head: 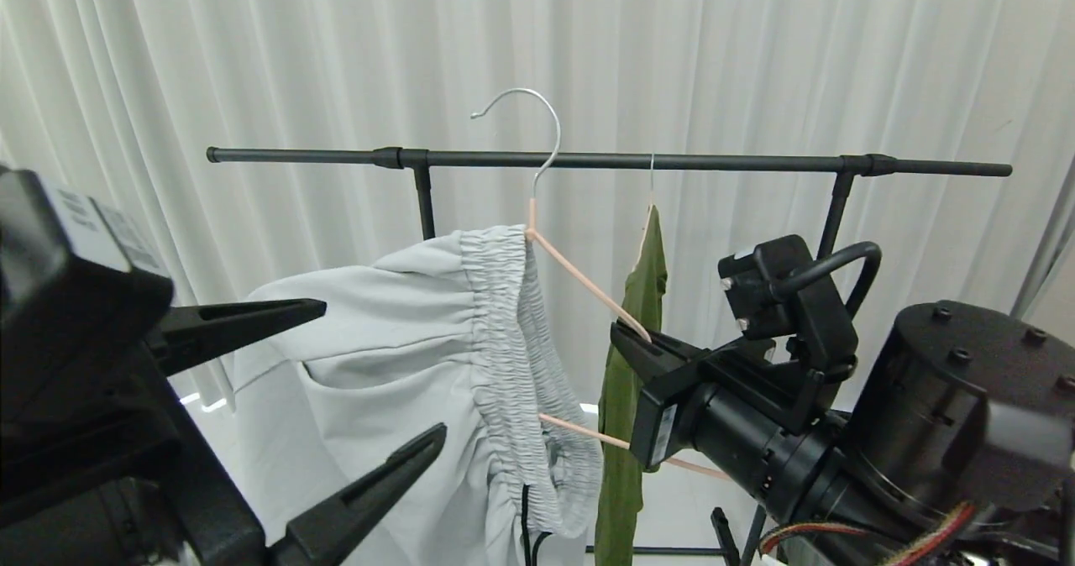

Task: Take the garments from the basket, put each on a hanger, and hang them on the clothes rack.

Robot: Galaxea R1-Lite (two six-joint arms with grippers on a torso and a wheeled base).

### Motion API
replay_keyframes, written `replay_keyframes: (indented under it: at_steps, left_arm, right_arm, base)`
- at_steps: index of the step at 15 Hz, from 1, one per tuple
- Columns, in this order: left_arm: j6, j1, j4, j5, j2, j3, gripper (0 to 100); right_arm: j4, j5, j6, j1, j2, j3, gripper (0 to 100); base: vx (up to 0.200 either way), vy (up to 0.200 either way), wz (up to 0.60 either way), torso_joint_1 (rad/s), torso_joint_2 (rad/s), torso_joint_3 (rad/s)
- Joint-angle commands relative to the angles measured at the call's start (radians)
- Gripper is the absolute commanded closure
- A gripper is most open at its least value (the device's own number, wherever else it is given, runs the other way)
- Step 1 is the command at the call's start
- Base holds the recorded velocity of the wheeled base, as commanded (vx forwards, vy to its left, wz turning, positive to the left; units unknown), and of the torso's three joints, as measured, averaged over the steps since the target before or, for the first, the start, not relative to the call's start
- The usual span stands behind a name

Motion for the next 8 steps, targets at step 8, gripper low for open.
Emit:
replay_keyframes:
  at_steps: [8]
  left_arm:
    - [0.032, 0.267, 0.006, -0.358, 0.019, -0.001, 0]
  right_arm:
    - [-0.028, 0.067, -0.112, -0.001, -0.212, 0.269, 100]
  base:
    - [0.000, 0.000, 0.00, 0.000, 0.00, 0.000]
